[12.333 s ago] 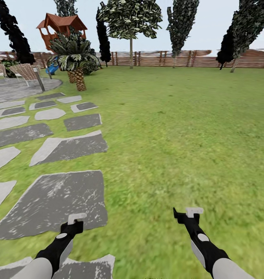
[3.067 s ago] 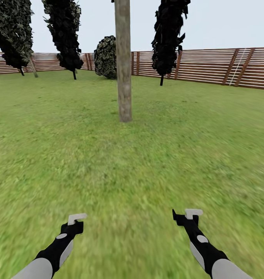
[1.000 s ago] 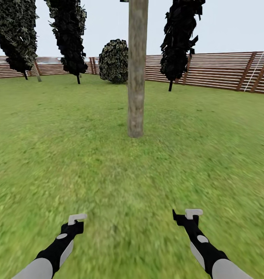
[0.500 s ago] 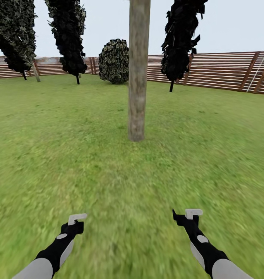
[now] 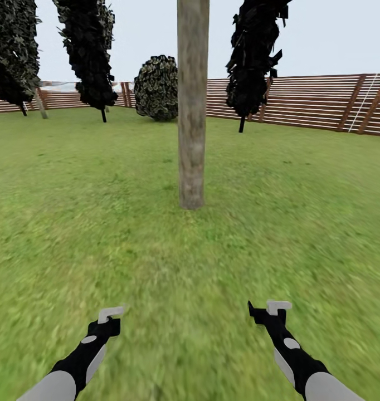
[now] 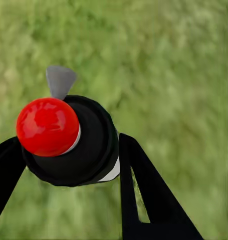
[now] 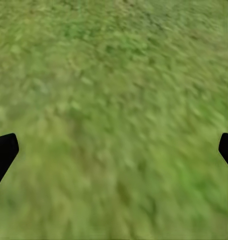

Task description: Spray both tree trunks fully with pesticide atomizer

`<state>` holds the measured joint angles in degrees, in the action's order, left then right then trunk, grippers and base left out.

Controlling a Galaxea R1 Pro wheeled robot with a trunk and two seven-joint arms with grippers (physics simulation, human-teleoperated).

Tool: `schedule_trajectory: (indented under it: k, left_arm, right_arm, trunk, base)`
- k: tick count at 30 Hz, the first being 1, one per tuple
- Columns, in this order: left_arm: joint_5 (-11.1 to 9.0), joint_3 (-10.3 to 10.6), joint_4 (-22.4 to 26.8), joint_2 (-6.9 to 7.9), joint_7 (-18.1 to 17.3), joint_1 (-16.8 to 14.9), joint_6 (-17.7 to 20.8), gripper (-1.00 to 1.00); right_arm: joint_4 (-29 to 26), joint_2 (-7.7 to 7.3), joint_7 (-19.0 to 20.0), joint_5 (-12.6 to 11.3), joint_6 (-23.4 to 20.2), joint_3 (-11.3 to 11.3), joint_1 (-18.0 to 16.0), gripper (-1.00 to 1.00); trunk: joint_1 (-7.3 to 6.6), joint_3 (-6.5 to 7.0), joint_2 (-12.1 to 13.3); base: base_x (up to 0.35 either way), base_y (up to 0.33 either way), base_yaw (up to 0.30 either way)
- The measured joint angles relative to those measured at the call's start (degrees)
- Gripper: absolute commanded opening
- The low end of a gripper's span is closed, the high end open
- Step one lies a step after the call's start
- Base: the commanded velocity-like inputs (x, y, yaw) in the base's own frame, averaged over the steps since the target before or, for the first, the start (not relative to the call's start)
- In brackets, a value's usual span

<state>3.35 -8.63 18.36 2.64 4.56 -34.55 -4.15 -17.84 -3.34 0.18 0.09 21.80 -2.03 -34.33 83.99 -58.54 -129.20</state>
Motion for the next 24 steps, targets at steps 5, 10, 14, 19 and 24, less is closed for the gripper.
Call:
schedule_trajectory:
  k: [5, 10, 14, 19, 24]
  left_arm:
    - [-0.03, -0.02, 0.0, 0.0, 0.0, -0.01, 0.0, -1.0]
    - [0.04, 0.01, 0.0, 0.0, 0.0, 0.0, -0.01, -1.0]
    - [0.06, 0.01, 0.0, 0.0, 0.0, 0.0, -0.04, -1.0]
    - [0.07, 0.01, 0.0, 0.0, 0.0, -0.01, -0.06, -1.0]
    - [0.07, 0.01, 0.0, 0.0, 0.0, 0.01, -0.05, -1.0]
  right_arm:
    - [0.0, 0.0, 0.0, 0.0, 0.0, 0.0, 0.02, 1.0]
    - [0.0, 0.02, 0.0, 0.0, 0.0, 0.01, 0.01, 1.0]
    - [0.0, 0.0, 0.0, 0.0, 0.0, 0.01, 0.01, 1.0]
    - [0.0, 0.0, 0.0, 0.0, 0.0, 0.01, 0.01, 1.0]
    - [0.0, 0.0, 0.0, 0.0, 0.0, 0.0, 0.0, 1.0]
  trunk:
    - [0.0, 0.0, 0.0]
    - [0.0, 0.0, 0.0]
    - [0.0, 0.0, 0.0]
    - [0.0, 0.0, 0.0]
    - [0.0, 0.0, 0.0]
  base:
    - [0.338, 0.0, -0.071]
    - [0.338, 0.0, -0.009]
    - [0.337, 0.0, -0.001]
    - [0.337, 0.0, 0.0]
    - [0.338, 0.0, 0.0]
